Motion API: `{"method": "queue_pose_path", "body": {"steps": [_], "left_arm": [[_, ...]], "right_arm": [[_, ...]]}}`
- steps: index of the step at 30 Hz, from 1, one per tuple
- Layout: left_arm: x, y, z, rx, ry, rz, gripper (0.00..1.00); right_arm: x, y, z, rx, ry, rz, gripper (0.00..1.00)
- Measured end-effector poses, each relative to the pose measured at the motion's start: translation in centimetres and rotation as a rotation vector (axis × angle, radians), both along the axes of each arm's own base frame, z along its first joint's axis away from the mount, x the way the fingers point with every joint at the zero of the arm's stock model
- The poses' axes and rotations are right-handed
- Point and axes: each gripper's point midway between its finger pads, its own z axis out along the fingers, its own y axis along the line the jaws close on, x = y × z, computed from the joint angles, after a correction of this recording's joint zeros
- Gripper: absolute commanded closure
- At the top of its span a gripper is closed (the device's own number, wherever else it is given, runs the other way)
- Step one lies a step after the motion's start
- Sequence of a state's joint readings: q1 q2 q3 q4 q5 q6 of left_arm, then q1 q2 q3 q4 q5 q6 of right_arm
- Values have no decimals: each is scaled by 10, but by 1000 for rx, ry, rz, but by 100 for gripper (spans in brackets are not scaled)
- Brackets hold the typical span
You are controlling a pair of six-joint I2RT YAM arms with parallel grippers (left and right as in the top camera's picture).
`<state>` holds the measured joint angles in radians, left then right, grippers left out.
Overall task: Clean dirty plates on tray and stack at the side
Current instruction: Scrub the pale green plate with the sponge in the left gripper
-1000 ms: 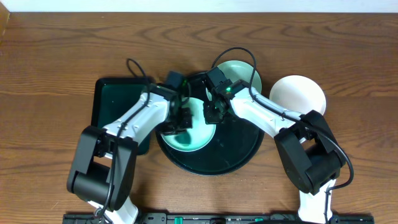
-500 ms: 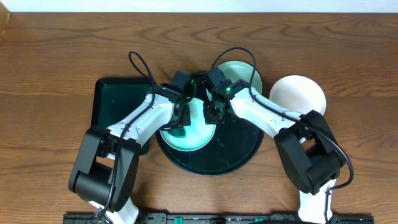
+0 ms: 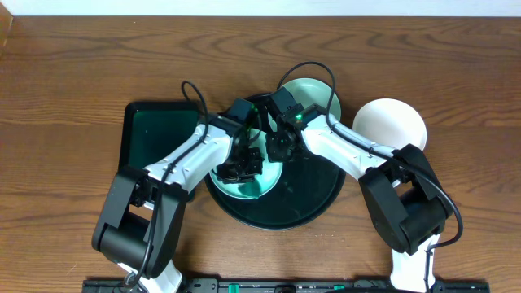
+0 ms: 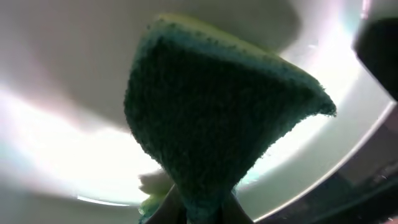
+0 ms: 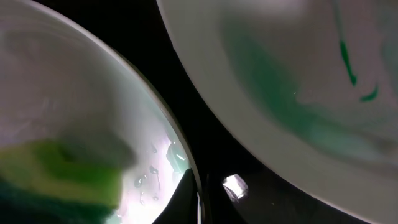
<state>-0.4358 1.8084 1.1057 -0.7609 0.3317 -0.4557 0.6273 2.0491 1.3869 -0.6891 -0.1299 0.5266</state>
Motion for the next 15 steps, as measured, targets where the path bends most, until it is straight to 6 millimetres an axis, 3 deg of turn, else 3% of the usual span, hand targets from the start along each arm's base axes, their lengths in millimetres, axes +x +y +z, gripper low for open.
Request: {"method": "queue_pose_path", "body": {"steps": [6,11,15], "left_arm": [[24,15,-3,39,-73,62,93],[57,61,-5,207,-195,148,93],[54,86,6,279,-150,173,93]], "right_arm": [[0,0,0,0,1,0,99],[-3,3,0,4,6,-3,99],[-2,4,0,7,4,-5,99]]}}
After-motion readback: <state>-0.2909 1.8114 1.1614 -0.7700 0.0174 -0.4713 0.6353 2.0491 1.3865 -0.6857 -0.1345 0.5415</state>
